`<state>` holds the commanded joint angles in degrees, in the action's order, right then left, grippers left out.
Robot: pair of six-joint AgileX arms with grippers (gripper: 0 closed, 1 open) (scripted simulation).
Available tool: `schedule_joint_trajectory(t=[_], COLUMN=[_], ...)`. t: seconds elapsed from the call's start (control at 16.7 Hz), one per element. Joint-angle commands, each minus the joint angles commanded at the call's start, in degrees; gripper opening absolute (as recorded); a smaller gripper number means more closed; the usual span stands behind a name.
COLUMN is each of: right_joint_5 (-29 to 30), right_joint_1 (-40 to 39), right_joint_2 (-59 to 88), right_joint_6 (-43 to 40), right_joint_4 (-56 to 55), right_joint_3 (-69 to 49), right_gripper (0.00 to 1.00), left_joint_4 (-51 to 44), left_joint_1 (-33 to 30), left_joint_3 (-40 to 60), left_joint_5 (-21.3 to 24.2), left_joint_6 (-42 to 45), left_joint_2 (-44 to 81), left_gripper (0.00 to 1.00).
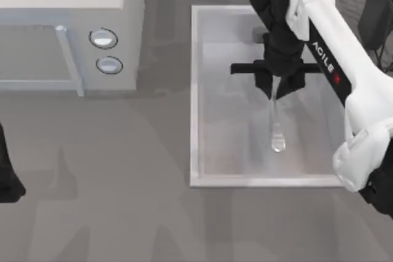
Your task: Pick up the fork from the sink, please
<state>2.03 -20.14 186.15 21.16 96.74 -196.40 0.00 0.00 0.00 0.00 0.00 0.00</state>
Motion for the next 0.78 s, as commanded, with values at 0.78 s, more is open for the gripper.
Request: schedule_joint_trajectory(t=[0.78], right_joint_5=[-0.4], right_joint_1=[0.0], right_joint_2=[-26.8], right_joint_6=[0.0], right_joint_4=[-2.5], right_joint_3=[30.1], right_gripper=[0.00], left_joint_4=[0.0], left_joint_1=[0.0], left_joint_3=[0.0], left_joint_5=[0.0], left_joint_6=[0.0], left_joint_2=[0.0], left_gripper=[1.00])
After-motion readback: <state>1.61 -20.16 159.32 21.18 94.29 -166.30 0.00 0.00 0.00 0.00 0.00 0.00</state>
